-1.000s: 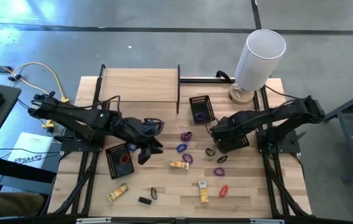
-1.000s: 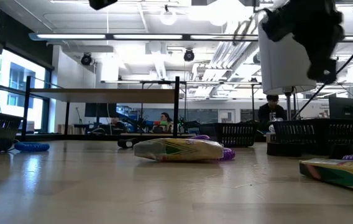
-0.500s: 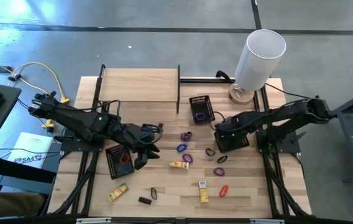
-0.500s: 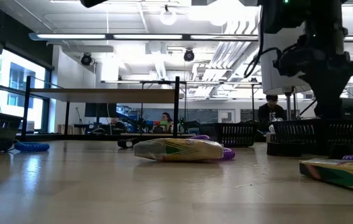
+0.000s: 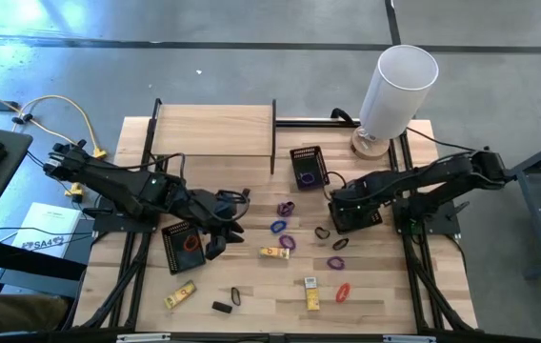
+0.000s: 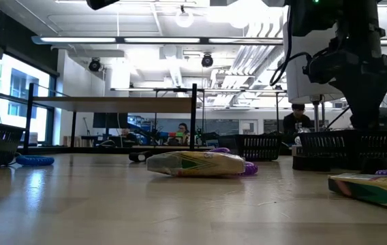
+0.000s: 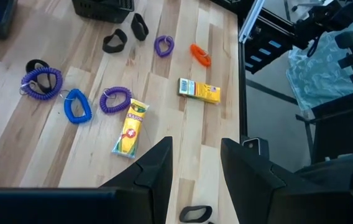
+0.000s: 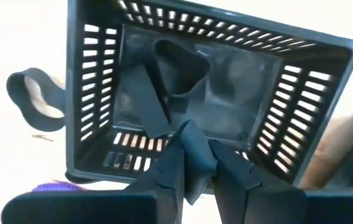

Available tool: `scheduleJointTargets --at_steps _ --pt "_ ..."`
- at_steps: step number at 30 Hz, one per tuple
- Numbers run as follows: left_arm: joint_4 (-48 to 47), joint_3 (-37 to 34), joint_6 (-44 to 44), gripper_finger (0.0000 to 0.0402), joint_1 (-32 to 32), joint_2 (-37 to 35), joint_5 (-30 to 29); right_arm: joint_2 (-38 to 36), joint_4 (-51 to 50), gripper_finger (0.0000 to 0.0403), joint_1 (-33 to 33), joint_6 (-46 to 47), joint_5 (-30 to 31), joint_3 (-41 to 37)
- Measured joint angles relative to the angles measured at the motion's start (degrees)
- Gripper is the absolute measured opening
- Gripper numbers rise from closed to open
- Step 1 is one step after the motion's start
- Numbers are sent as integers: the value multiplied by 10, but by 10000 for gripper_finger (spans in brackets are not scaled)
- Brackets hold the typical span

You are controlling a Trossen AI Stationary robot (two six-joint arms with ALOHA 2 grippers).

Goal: Pick & Place Office Desk Supplies
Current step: Put the black rubberband into the bottom right black bin

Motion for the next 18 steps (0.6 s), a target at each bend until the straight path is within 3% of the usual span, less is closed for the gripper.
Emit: scheduleJointTargets --at_steps 18 --pt "0 0 15 131 -14 0 -20 0 17 58 0 -14 1 0"
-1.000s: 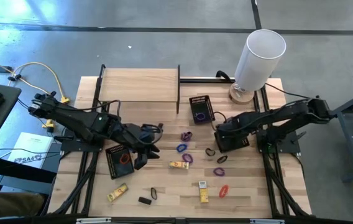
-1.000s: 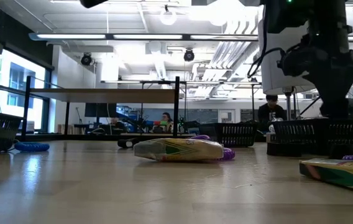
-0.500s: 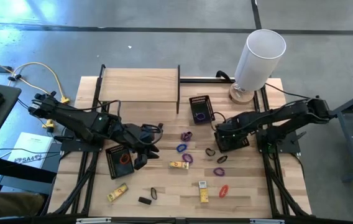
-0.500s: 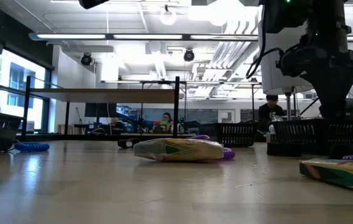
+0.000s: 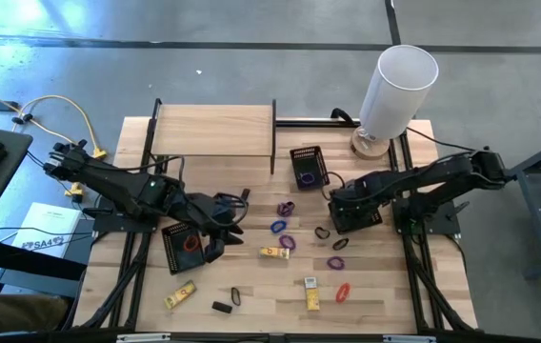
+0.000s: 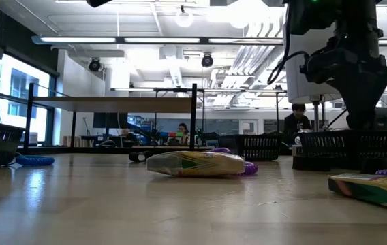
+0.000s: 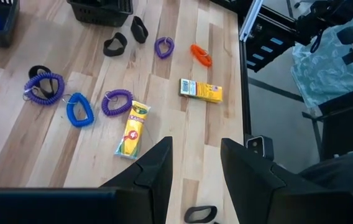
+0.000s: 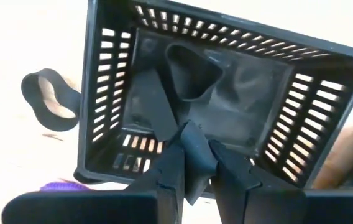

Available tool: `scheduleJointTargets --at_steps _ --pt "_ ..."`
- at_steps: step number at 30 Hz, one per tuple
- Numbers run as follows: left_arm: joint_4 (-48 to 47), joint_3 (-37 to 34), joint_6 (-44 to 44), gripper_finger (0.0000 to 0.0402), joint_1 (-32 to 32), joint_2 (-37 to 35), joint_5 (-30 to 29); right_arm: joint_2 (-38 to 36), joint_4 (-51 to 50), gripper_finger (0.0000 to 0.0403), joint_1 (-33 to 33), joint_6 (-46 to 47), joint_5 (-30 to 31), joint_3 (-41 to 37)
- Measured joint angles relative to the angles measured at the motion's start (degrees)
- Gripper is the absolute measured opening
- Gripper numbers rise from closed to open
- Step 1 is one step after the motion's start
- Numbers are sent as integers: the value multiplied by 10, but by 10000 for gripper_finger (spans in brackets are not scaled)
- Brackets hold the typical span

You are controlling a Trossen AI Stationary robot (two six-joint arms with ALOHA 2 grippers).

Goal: Pick & Place Office Desk Supplies
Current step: Put the black rubberband into the bottom right black bin, then put the purple spring keychain into the bottom left black bin

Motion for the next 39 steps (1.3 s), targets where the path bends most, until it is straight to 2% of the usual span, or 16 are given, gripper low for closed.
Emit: scheduleJointTargets --at_steps 6,14,18,24,28,31,34,39 --pt "-5 0 0 131 0 0 -1 0 0 77 0 7 -6 0" --pt "-11 0 0 131 0 0 -1 0 -16 172 0 49 -6 0" --pt "-13 0 0 131 0 0 -1 -2 -24 205 0 59 -1 0" --pt "-16 0 0 131 0 0 -9 -34 -33 220 0 63 7 13" --pt "-14 0 -5 131 5 0 -14 -76 -29 218 13 56 51 44" --pt "-10 0 -12 131 10 0 -14 -110 18 217 32 15 104 71" --pt "-10 0 -16 131 14 0 -14 -138 109 217 51 -41 147 79" --pt "-12 0 -33 131 16 0 -14 -161 273 217 77 -161 145 79"
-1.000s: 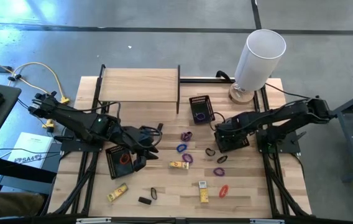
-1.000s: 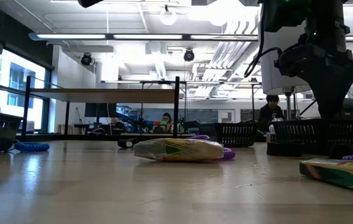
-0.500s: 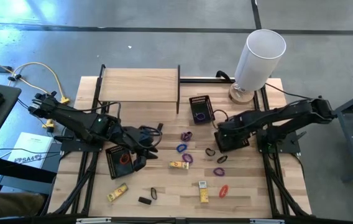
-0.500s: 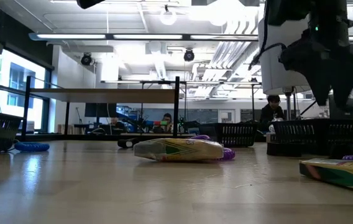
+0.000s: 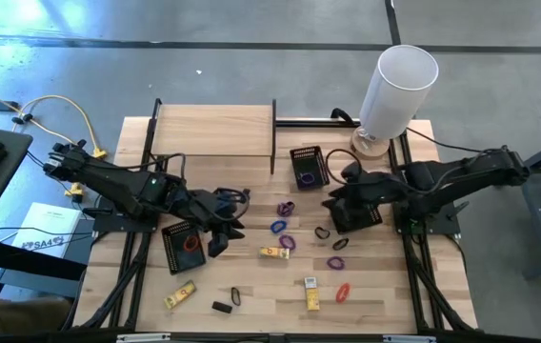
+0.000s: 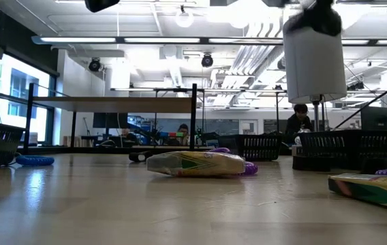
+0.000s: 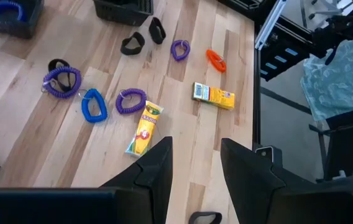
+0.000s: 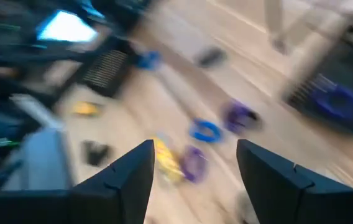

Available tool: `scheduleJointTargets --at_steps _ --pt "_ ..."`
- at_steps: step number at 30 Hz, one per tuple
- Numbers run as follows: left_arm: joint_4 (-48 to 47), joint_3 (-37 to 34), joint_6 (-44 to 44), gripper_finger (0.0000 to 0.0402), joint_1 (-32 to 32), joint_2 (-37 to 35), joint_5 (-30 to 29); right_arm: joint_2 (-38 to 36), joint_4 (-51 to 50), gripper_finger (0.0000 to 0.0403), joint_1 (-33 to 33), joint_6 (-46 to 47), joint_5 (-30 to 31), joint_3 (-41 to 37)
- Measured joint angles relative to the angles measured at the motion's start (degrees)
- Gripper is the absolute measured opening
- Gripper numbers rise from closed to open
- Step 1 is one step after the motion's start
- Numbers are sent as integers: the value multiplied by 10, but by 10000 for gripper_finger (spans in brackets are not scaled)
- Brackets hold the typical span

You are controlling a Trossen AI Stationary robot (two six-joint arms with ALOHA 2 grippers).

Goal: Pick & Place Office Desk Supplies
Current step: Put the purple spring keychain into the bottom left black bin

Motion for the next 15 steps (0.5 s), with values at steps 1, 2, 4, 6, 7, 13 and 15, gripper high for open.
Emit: scheduleJointTargets --at_steps 1,2,4,6,7,13,15 --pt "-1 0 -2 131 0 0 0 1 25 217 5 -15 -1 0" --pt "-1 0 -5 131 0 0 0 2 42 217 10 -26 -8 0" --pt "-3 0 -9 131 0 0 0 3 68 216 17 -42 -42 0" --pt "-4 0 -11 131 -1 0 0 11 85 216 21 -49 -96 0" --pt "-3 0 -16 131 -3 0 0 14 86 216 24 -45 -127 0" --pt "-3 0 -33 131 -20 0 -1 49 105 216 54 14 -270 0" --pt "-3 0 -43 131 -29 0 -14 65 115 216 70 30 -292 -1"
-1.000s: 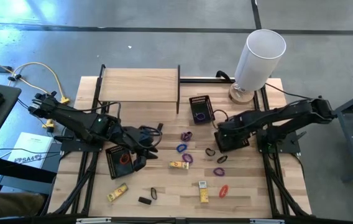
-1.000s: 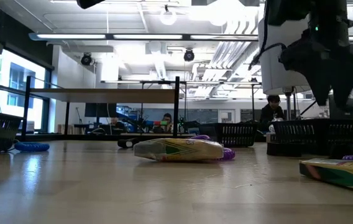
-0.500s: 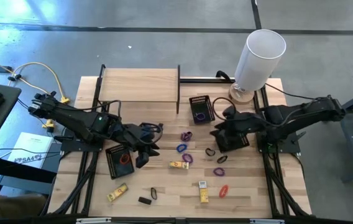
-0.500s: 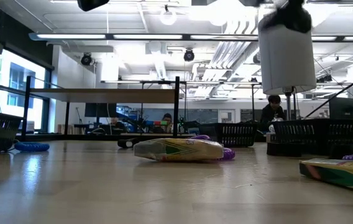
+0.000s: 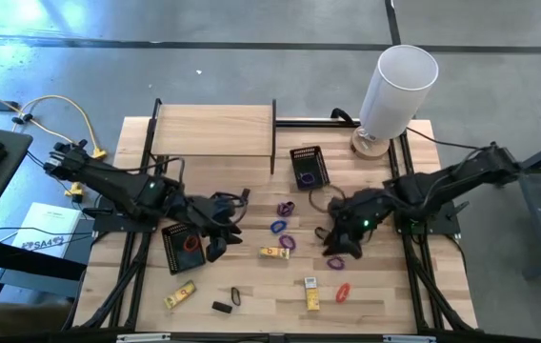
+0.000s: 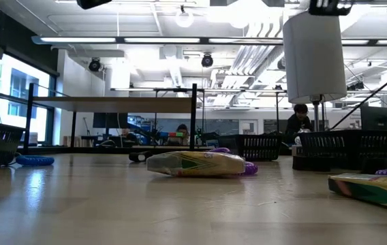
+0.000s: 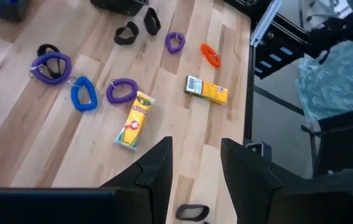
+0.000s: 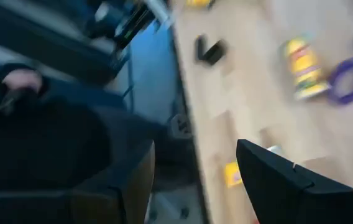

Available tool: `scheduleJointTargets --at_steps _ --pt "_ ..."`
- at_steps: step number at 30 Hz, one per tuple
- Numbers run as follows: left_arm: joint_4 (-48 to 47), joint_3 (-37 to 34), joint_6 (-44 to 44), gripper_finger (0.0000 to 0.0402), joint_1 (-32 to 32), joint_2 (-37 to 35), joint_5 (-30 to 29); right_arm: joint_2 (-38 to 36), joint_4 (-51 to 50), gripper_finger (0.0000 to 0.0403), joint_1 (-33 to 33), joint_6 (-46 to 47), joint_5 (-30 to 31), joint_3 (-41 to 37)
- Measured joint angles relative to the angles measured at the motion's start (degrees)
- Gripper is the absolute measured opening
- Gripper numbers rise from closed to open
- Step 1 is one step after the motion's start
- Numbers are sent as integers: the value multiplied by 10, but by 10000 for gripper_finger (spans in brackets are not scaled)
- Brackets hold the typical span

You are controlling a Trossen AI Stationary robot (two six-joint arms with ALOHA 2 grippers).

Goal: Pick & Place Office Desk Supplies
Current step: Put the purple spring keychain into the bottom left black bin

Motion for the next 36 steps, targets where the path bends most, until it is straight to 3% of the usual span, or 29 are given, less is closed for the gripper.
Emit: scheduleJointTargets --at_steps 6,10,24,29,33,36 --pt "0 0 -5 131 -34 0 -78 34 14 215 44 31 -18 0" --pt "0 0 -6 131 -45 0 -90 46 13 215 78 45 -11 0" --pt "0 0 -6 131 -71 0 -90 49 -31 215 138 10 125 0" --pt "0 0 -6 131 -71 0 -90 49 -66 215 122 -17 195 0" --pt "0 0 -6 131 -70 0 -90 49 -78 215 68 -25 265 0" --pt "0 0 -6 131 -70 0 -90 49 -78 215 1 -64 252 0"
